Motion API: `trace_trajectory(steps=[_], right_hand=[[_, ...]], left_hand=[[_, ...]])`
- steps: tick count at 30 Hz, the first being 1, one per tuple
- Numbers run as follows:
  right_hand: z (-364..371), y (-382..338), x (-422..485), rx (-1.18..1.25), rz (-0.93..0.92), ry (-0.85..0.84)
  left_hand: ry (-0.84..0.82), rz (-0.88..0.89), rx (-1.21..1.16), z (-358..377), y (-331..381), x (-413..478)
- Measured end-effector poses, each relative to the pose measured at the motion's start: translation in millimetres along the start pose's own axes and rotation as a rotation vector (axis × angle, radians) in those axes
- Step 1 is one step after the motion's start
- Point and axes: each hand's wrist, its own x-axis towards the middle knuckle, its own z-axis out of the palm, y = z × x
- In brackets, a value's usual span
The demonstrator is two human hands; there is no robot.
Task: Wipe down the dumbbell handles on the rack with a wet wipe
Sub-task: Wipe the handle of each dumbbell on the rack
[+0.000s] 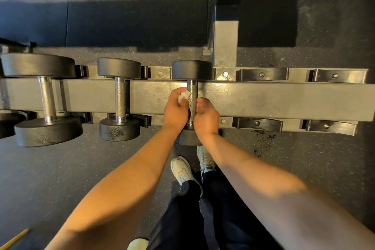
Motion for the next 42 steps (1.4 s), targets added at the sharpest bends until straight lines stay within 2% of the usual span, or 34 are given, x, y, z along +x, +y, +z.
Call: trace_trajectory(steps=[4,10,13,17,23,26,31,36,42], right_hand=[[-1,1,0,0.102,0.04,-0.051],[1,5,0,0.152,0.123,-0.077],[1,12,-4,0.17,0.178,-0.109],[0,20,-11,0.224,0.232,-0.143],[-6,24,-21,0.181,0.218,-0.149],[-3,26,-20,0.167,0.217,-0.145],[4,32,-21,0.185,0.23,-0.123],[3,32,-20,0.237,0.226,-0.116],[-4,27,-24,0.246,0.262,-0.117]], left_hand=[[-0.009,-0.069,0.098,0,-1,-5],[-0.159,-0.21,0.185,-8,-18,-15],[-0.158,-0.24,0.195,-10,-18,-16],[-0.13,-0.211,0.219,-12,-18,-22],[-0.029,-0.124,0.259,-18,-14,-40],[-0.049,-0.067,0.327,-19,-14,-43],[-0.117,-0.186,0.291,-9,-15,-30],[-0.115,-0.277,0.241,-3,-12,-25],[-0.023,-0.114,0.21,-8,-19,-49]])
